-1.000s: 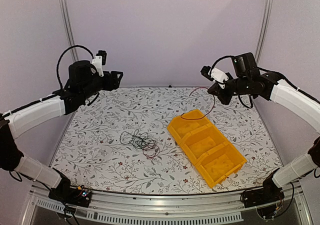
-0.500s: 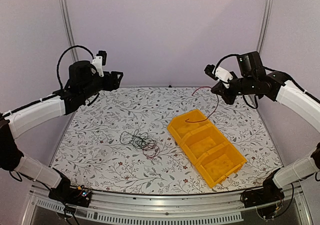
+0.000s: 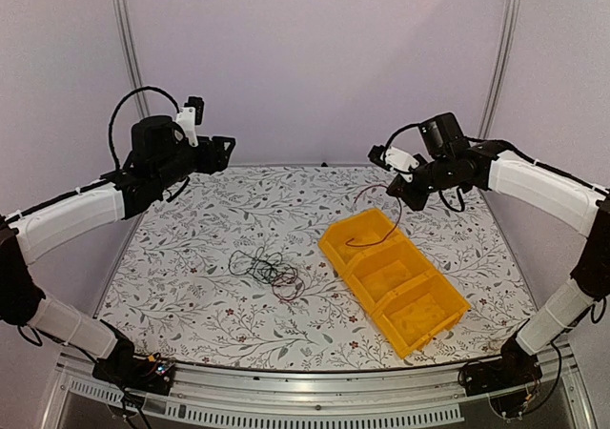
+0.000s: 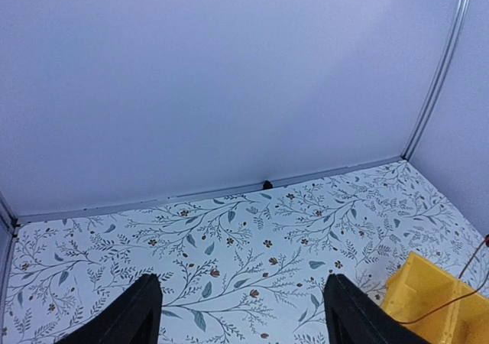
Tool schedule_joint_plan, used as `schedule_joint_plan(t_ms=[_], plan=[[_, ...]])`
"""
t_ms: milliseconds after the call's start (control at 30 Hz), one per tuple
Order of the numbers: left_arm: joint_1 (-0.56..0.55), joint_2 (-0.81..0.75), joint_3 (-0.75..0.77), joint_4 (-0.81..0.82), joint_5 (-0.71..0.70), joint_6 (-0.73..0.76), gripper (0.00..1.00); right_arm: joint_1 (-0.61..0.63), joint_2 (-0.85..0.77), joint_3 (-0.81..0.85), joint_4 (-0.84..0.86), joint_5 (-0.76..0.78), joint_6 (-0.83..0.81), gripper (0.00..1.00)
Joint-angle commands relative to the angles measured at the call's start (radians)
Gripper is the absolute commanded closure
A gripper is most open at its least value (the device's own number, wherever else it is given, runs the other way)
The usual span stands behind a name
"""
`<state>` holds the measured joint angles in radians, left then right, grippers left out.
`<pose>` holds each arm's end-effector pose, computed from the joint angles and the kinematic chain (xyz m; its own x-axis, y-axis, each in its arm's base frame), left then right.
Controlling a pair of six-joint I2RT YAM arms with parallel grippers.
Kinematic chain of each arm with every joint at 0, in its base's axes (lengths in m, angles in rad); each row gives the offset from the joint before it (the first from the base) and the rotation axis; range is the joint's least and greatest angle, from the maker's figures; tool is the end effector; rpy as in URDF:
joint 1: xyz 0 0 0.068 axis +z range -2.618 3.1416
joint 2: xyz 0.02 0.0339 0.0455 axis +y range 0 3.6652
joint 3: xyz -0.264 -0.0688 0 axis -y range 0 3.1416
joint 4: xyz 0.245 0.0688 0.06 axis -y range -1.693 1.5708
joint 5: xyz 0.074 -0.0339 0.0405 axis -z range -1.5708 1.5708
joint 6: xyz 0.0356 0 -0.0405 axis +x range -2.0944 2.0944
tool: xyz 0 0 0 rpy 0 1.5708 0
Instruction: Untangle the cables
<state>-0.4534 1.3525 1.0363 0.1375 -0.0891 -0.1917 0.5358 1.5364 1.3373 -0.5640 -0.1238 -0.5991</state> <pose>0.2909 -0.1382 0.3326 -0.2250 -0.1015 -0.9691 0.3206 0.9315 -0.1720 0.2918 0.1784 0.3121 -0.1619 -0.7469 -0.6450 -0.8169 0.4681 -0.3370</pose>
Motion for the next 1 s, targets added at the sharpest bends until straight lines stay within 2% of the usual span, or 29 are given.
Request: schedule_joint_plan(t_ms=[0,200,900,967], plan=[[0.000,-0.003,-0.004,0.005,0.008,0.000,0.26,-0.004,0.073,0.060,0.062,-0.001,0.010,1.00],[0.000,-0.004,-0.004,0.005,0.007,0.004,0.25,-0.003,0.165,0.072,0.098,-0.035,-0.015,1.00],[0.000,-0.006,-0.005,0.005,0.012,0.008,0.25,0.040,0.383,0.080,-0.003,-0.016,-0.112,1.00],[-0.001,-0.006,-0.005,0.005,0.012,0.009,0.25,0.044,0.399,0.094,-0.015,-0.001,-0.105,0.95]])
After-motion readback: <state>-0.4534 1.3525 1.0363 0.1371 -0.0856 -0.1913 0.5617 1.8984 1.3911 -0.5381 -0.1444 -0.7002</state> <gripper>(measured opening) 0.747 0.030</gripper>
